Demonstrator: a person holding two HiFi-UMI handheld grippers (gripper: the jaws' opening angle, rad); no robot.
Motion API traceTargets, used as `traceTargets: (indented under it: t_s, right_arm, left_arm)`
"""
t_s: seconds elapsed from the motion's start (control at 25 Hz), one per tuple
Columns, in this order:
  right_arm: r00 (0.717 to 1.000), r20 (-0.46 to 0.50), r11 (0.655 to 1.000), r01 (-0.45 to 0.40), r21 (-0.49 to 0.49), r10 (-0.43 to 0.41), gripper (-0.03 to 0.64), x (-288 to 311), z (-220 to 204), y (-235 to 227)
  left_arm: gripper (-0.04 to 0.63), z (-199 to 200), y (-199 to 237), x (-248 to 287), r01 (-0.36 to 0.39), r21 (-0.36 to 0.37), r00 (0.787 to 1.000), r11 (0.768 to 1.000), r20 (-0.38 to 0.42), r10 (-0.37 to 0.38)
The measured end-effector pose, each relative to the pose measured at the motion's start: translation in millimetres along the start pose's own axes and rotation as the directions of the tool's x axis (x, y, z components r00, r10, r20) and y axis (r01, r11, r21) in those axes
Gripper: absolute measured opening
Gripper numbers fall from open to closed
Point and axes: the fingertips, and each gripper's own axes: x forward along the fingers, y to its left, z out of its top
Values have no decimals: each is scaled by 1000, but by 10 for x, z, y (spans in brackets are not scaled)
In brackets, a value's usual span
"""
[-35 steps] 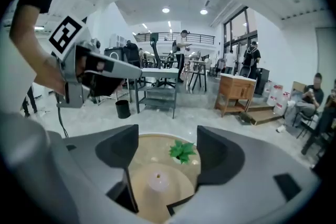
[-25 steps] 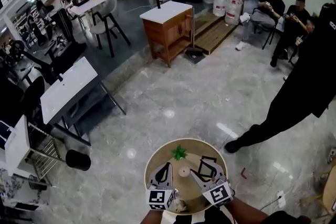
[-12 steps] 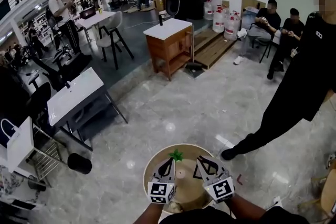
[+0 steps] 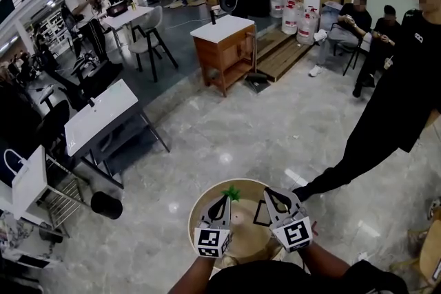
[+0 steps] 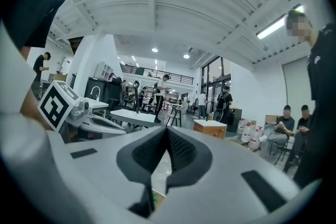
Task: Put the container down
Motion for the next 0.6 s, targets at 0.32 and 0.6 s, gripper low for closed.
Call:
traceTargets:
  t_s: [0.32,0.6]
  right_arm:
    - [1000,9,1000,1,-13,-1,-2,49,26,-47]
    - [1000,21,1000,15,-17,-15,-2,-30,67,-123]
  left_arm:
    - [-8,9,16,11,-12,-2,1000,1000,1,12]
    - [-8,66,-58,8,-14,4,1000,1000,12,14]
